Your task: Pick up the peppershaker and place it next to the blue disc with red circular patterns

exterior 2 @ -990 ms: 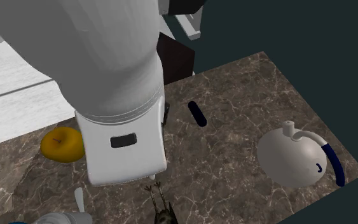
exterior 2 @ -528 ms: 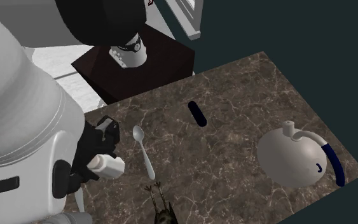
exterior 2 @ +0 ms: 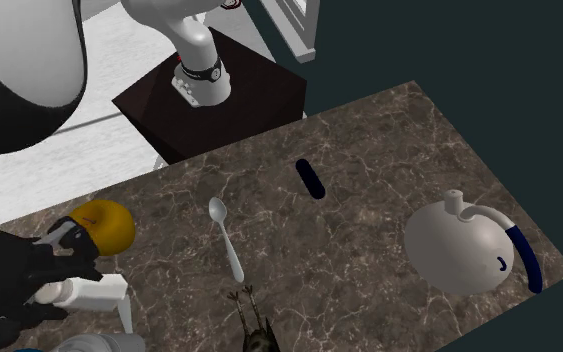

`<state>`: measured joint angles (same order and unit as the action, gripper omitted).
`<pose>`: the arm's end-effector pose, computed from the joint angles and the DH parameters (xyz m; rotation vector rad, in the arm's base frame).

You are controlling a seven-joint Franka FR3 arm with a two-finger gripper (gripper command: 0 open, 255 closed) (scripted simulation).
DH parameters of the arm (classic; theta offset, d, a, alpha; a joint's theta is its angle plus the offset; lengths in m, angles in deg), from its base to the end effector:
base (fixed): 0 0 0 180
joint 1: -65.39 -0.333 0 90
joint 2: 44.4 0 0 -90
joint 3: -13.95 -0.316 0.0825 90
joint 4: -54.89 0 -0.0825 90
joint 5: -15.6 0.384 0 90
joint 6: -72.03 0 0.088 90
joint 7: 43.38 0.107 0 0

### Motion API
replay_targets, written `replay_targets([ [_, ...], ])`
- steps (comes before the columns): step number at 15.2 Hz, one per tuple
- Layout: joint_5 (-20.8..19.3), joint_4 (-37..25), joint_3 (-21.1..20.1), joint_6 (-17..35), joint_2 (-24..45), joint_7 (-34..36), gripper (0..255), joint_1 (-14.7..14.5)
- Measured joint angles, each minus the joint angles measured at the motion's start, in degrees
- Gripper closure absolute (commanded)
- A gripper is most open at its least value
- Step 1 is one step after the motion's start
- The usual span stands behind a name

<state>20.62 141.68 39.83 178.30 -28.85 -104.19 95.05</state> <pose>0.3983 -0.5110 0.5282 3.0402 0.1392 0.0365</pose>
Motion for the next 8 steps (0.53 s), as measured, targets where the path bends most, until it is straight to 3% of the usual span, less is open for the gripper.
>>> replay_targets([
  [8,6.05,-14.88,1.73,-5.25,10.56,-10.91,255,10.68],
])
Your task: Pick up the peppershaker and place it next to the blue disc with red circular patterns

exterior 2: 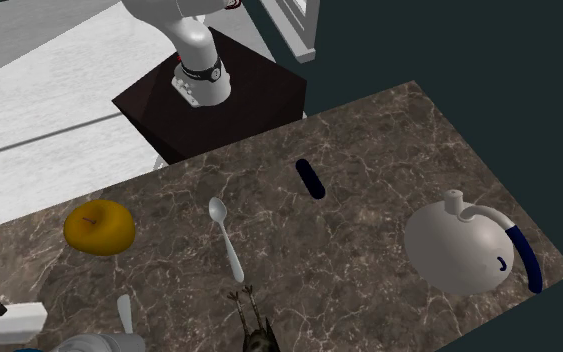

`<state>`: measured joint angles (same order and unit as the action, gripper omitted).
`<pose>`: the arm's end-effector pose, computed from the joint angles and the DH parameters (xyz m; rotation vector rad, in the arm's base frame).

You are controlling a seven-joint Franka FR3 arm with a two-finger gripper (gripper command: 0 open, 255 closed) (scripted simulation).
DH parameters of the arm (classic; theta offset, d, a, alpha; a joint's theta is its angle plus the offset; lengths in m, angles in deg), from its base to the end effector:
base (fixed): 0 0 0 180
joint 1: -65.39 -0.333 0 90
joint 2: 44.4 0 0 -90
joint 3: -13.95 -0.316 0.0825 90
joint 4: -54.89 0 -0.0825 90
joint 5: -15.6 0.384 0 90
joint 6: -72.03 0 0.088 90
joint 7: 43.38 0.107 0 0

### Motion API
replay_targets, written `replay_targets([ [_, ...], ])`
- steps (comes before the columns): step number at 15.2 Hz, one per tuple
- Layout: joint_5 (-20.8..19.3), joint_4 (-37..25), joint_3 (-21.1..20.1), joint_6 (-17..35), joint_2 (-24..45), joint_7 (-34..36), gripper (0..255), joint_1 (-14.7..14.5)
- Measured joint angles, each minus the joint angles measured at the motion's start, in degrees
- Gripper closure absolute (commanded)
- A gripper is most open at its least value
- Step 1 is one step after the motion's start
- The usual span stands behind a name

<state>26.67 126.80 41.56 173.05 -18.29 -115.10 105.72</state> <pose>0.3397 -0.6033 0.5321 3.0398 0.1391 0.0359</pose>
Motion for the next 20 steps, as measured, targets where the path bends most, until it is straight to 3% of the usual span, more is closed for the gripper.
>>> replay_targets([
  [5,1.06,-0.18,-0.13,1.8,2.18,-1.49,255,1.47],
  [20,1.74,11.02,-0.62,13.27,2.67,-2.45,255,0.33],
])
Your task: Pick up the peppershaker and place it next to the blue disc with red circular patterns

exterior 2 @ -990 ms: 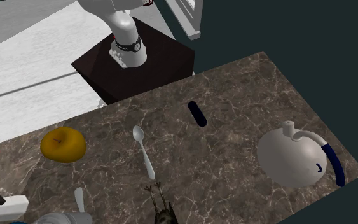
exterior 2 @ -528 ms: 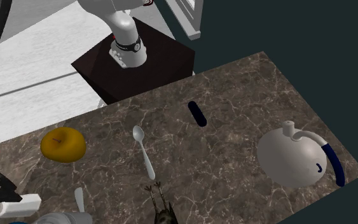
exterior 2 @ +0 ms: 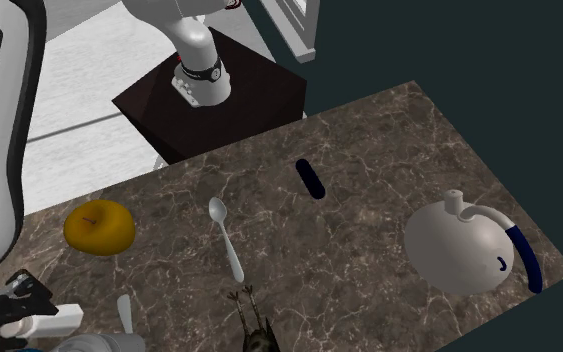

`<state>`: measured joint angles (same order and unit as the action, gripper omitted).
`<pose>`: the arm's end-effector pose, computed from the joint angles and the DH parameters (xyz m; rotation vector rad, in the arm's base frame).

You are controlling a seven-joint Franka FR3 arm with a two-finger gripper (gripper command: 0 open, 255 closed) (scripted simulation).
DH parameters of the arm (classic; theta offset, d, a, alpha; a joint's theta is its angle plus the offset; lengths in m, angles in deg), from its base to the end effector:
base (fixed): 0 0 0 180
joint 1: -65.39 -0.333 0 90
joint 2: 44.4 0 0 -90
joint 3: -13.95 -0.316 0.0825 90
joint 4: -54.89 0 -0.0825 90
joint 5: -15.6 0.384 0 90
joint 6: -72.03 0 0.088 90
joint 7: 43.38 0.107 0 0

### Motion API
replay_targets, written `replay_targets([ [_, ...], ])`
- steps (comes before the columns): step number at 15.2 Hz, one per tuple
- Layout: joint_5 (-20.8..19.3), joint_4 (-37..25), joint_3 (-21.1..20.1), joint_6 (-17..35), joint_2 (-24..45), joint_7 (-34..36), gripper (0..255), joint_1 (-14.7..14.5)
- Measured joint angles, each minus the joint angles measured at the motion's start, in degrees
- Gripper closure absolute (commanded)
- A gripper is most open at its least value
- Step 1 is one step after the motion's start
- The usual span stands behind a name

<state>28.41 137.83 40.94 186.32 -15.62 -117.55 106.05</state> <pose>0.3318 -0.6184 0.4309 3.0403 0.1416 0.0361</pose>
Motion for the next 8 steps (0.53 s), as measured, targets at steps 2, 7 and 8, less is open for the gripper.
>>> replay_targets([
  [2,0.15,1.07,-0.11,1.28,0.23,-0.04,255,-0.13],
  [7,0.83,3.14,-0.49,4.43,1.43,-0.53,255,0.0],
  [8,0.95,3.77,-0.56,5.19,1.58,-0.62,255,-0.02],
])
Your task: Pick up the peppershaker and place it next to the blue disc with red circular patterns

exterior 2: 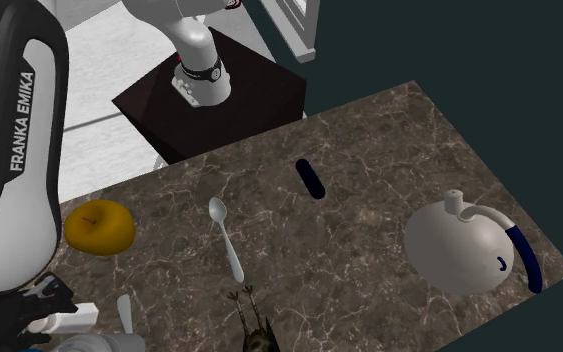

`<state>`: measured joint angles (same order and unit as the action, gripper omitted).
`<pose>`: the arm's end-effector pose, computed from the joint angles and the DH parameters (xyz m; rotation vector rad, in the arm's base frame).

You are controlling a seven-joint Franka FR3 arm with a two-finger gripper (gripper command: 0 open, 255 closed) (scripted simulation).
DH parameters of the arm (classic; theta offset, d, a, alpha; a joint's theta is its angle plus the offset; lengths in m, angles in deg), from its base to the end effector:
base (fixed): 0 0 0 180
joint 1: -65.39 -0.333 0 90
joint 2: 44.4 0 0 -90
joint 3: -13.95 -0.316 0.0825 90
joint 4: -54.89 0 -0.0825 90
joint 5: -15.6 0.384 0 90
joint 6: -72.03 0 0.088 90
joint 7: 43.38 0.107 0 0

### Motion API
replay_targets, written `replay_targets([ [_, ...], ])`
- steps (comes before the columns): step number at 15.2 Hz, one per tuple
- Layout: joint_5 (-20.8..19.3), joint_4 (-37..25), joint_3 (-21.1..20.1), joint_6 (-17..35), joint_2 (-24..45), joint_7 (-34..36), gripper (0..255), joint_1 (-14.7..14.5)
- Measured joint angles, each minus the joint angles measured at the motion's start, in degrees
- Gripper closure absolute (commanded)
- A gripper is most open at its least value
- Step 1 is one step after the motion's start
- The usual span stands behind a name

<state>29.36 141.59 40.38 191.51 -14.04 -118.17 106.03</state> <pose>0.3317 -0.6185 0.3895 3.0401 0.1413 0.0363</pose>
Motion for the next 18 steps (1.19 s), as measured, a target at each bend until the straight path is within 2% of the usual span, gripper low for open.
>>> replay_targets([
  [5,0.75,1.69,-0.49,3.0,1.44,-0.37,255,0.1],
  [11,0.8,2.08,-0.52,3.42,1.44,-0.41,255,0.06],
  [12,0.8,2.08,-0.52,3.42,1.44,-0.41,0,0.06],
  [18,0.8,2.07,-0.52,3.42,1.43,-0.42,0,0.06],
])
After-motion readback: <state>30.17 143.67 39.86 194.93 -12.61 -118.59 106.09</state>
